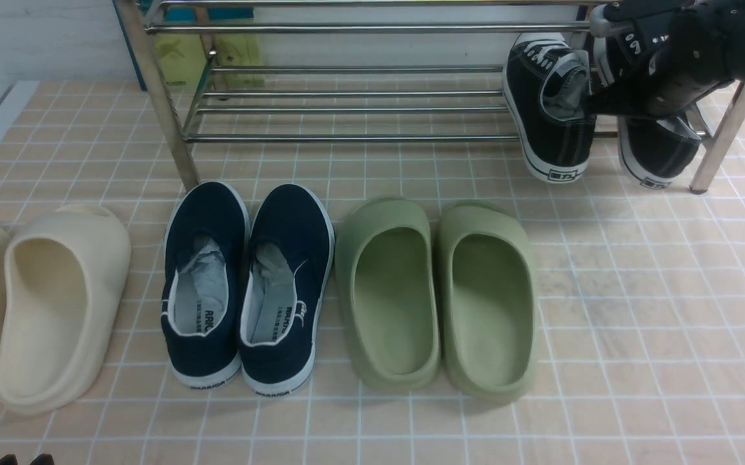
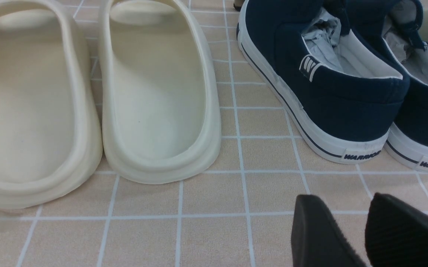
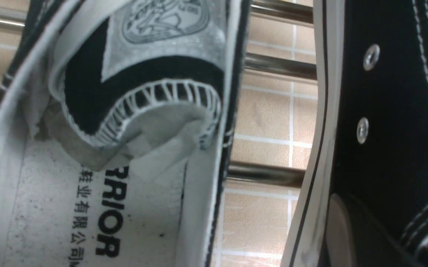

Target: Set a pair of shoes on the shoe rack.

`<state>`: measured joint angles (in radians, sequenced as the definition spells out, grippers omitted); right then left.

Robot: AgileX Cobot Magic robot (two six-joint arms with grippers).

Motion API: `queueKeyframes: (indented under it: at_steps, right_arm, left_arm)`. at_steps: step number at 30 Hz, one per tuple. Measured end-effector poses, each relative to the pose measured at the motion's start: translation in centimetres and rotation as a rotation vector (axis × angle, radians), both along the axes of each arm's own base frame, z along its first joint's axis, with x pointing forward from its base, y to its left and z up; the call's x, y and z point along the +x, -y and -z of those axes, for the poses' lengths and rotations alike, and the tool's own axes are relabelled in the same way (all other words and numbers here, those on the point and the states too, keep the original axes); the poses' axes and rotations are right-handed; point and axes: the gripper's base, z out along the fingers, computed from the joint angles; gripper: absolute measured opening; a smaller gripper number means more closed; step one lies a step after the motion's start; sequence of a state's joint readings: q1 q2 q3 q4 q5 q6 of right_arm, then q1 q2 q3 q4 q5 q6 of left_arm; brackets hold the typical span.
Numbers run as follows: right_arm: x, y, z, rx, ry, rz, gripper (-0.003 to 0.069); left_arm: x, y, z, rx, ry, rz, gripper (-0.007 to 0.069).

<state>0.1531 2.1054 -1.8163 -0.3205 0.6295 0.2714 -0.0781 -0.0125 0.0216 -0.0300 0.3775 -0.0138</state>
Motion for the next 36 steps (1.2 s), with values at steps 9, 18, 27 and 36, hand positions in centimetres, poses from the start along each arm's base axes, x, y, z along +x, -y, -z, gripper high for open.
queueKeyframes:
  at_steps: [9, 18, 27, 36]
  right_arm:
    - [-0.4, 0.2, -0.4, -0.012, -0.036, 0.018, 0.0248]
    - [-3.4, 0.4, -5.7, 0.041, -0.044, 0.037, 0.0419]
    - [-10.8, 1.0, -15.8, 0.04, 0.044, -0.071, 0.0312]
    - [-22.6, 2.0, -24.1, 0.123, 0.143, -0.123, 0.0107]
  left_arm:
    - [0.0, 0.0, 0.0, 0.0, 0.0, 0.0, 0.0239]
    - [0.0, 0.0, 0.0, 0.0, 0.0, 0.0, 0.0239]
    - [0.0, 0.0, 0.0, 0.0, 0.0, 0.0, 0.0239]
    - [0.0, 0.0, 0.0, 0.0, 0.0, 0.0, 0.0239]
